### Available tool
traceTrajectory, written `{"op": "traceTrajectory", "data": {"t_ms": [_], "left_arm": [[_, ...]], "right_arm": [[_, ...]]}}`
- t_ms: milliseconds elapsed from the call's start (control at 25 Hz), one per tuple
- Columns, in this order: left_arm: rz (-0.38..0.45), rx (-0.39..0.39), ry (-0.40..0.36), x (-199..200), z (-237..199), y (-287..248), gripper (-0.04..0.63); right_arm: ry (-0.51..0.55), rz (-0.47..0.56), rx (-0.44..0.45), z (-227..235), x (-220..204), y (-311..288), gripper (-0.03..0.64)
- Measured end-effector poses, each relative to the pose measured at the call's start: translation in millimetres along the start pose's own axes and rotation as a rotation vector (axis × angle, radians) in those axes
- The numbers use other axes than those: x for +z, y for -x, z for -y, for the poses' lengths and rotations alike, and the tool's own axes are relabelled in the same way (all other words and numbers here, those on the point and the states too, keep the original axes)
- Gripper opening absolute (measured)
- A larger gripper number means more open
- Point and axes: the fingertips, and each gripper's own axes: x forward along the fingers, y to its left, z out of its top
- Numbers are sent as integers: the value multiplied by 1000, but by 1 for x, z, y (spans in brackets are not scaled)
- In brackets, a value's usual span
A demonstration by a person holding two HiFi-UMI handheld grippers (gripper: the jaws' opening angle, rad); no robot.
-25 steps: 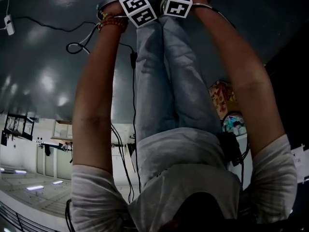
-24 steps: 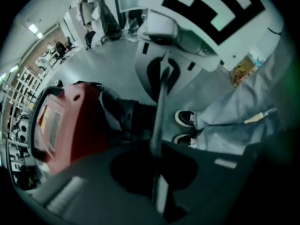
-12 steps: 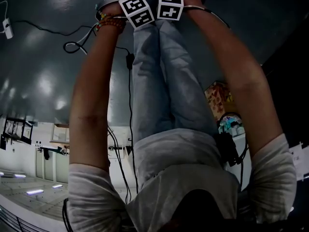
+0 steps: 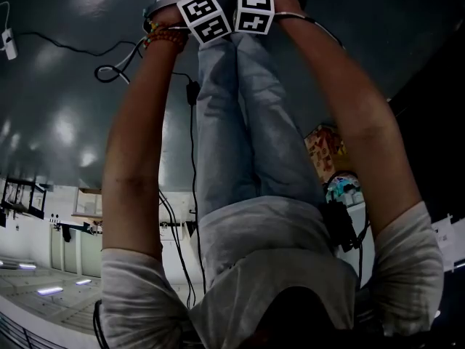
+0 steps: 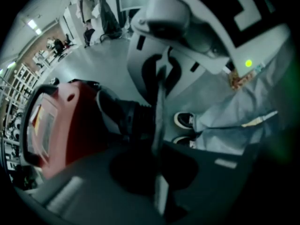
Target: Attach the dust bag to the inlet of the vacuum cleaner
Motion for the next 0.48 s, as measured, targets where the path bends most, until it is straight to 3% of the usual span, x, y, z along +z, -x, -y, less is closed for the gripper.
{"op": "traceTrajectory", "data": {"t_ms": [120,240,480], "left_arm": [[16,-1,-5,4,-4,4,26],[15,-20,43,0,-4,-8,28],[31,-20,114,4,-11,-1,29]], "right_arm": [[7,-12,-6,3,0,3,31],[15,0,-12,7,5,12,31],[-172,15,23,25,0,10,32]]}}
